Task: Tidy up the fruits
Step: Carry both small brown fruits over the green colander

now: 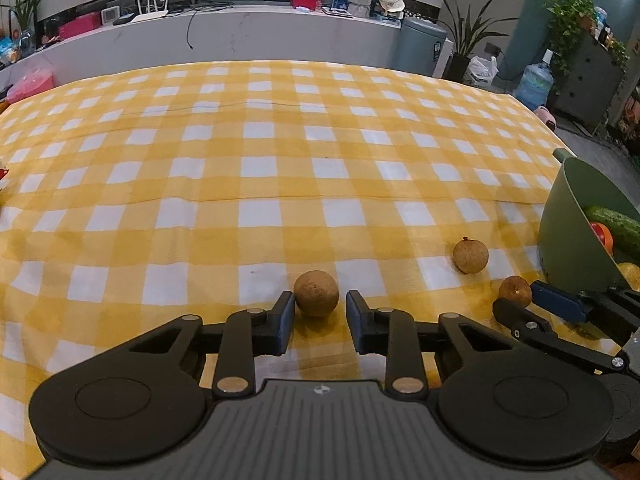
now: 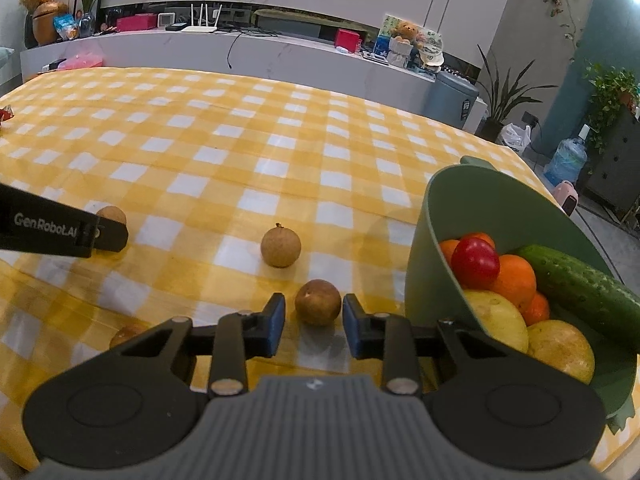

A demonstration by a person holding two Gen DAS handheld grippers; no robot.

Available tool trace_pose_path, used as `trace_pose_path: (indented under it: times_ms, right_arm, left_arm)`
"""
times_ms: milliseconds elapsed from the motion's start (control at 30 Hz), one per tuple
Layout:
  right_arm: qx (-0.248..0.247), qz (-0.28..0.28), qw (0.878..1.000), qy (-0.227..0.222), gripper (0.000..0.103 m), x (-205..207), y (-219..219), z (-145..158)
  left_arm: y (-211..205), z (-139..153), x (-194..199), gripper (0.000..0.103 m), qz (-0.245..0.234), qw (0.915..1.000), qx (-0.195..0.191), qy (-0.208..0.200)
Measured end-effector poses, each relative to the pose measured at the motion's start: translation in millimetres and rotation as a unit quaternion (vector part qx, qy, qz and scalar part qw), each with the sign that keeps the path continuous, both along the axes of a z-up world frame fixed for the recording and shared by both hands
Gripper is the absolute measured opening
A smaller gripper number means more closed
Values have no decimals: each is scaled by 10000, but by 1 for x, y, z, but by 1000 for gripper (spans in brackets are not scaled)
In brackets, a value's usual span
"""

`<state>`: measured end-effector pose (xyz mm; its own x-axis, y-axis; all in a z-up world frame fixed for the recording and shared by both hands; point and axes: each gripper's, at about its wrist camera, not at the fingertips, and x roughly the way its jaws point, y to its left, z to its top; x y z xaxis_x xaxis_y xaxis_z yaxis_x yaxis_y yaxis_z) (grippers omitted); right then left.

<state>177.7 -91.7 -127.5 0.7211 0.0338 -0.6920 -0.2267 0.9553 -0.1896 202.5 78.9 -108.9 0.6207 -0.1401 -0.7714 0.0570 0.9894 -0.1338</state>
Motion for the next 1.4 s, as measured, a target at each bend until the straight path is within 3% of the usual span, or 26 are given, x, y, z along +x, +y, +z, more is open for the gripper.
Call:
trace_pose_path:
  times_ms: [133,500,700,1033,1400]
  right_arm:
    - [-34,-15,10000,7,21,2,0,-1]
    - [52,94,9999,42,21,1,-4,3]
    - [46,476,9988,-122,21,-18,-3,19]
    - [228,689,9967,-350,21,-49,-17,49]
    - [350,427,9948,-857,21,-80,-54,83]
  left_arm:
    - [0,0,1,27,54,10000,-70,22]
    - [3,-2,-1,26,7,9999,-120,-30]
    - [8,4,-4,26,9,9995,-294,-81]
    - [-11,48,-26,26,-215,9977,-544,-341]
    - [-66,91,-37,26,-753,9921,-783,-624]
